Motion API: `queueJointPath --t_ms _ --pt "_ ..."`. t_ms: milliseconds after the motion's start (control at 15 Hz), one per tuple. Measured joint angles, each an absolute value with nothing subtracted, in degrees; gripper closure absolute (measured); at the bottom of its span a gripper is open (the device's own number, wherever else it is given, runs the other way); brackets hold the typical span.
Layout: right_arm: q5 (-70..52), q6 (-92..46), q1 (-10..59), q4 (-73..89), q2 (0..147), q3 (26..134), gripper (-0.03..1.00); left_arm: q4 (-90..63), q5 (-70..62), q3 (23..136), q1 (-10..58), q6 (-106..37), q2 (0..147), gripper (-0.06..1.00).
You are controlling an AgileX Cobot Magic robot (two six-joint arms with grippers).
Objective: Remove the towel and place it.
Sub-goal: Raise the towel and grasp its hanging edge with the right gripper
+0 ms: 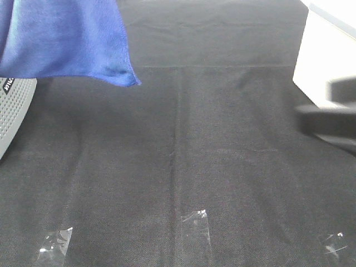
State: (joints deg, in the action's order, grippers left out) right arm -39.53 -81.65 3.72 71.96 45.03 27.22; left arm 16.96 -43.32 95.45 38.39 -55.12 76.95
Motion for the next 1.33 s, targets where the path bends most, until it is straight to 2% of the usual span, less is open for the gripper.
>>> queueJointPath --t_ms 267,400,533,933,1333 --pt "-45.44 -110.24 3.72 96.03 61.88 27.22 0.31 16.1 -44.06 95.45 43.09 -55.12 77.06 0.94" --pt "-52.2 -119.52 3.72 98.43 70.59 28.42 0.27 15.99 -44.0 95.45 43.49 -55.12 77.06 0.94" --pt "-57.98 -122.84 3.72 99.12 80.44 31.68 0.19 16.1 -42.23 95.45 43.49 -55.12 77.06 0.94" --pt "-66.46 -124.1 3.95 99.35 95.11 41.37 0.11 16.1 -37.24 95.45 43.54 -55.12 78.5 0.94" --pt "-60.73 -123.24 14.15 99.35 103.82 53.8 0.1 13.81 -37.18 95.45 43.54 -55.12 79.47 0.94"
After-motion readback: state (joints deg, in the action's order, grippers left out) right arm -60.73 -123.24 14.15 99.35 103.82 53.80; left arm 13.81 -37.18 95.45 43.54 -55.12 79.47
